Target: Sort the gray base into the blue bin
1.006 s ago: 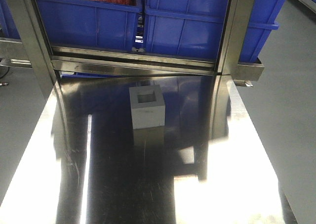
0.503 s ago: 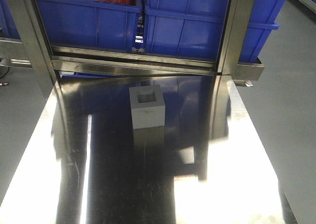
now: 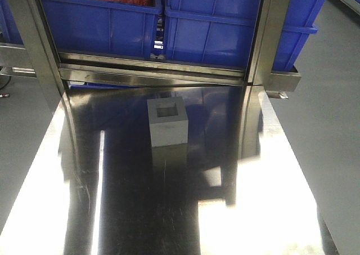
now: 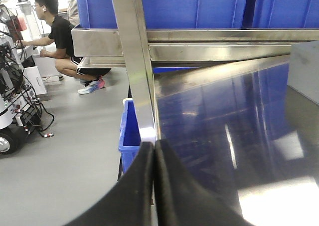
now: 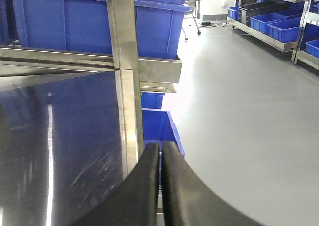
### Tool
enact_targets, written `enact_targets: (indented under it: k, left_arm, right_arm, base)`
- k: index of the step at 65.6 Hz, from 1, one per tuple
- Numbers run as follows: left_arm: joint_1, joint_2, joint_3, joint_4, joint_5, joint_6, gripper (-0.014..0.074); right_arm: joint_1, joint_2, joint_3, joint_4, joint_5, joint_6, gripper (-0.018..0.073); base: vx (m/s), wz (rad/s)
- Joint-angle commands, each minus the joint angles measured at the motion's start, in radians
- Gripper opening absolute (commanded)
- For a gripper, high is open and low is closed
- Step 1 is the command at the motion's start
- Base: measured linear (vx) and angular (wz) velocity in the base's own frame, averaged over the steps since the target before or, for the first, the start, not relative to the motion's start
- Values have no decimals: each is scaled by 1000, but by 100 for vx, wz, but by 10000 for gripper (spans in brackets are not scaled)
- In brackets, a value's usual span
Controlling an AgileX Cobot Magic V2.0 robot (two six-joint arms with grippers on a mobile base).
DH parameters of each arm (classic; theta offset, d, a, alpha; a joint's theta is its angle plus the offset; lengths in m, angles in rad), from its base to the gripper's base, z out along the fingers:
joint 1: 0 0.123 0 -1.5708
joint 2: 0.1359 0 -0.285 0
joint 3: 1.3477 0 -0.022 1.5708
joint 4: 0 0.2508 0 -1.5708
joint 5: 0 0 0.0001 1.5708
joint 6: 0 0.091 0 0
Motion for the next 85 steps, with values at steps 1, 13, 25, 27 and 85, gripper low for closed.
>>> enact_targets:
  k: [1, 13, 25, 27, 85]
  left_arm:
    - [2, -11, -20, -1, -73, -3, 2]
    - [2, -11, -20, -1, -74, -3, 2]
    - [2, -11, -20, -2, -74, -3, 2]
    - [2, -11, -20, -2, -75, -3, 2]
    - [2, 515, -595, -12, 179, -22, 4]
  right_arm:
    - [-2, 15, 2, -7, -72, -11, -5]
    - [-2, 15, 2, -7, -72, -11, -5]
    - [-2, 15, 2, -7, -72, -11, -5]
    - [-2, 15, 2, -7, -72, -11, -5]
    - [-2, 15, 2, -7, -72, -11, -5]
  base:
    - [0, 0]
    - [0, 0]
    - [0, 0]
    - [0, 0]
    - [0, 0]
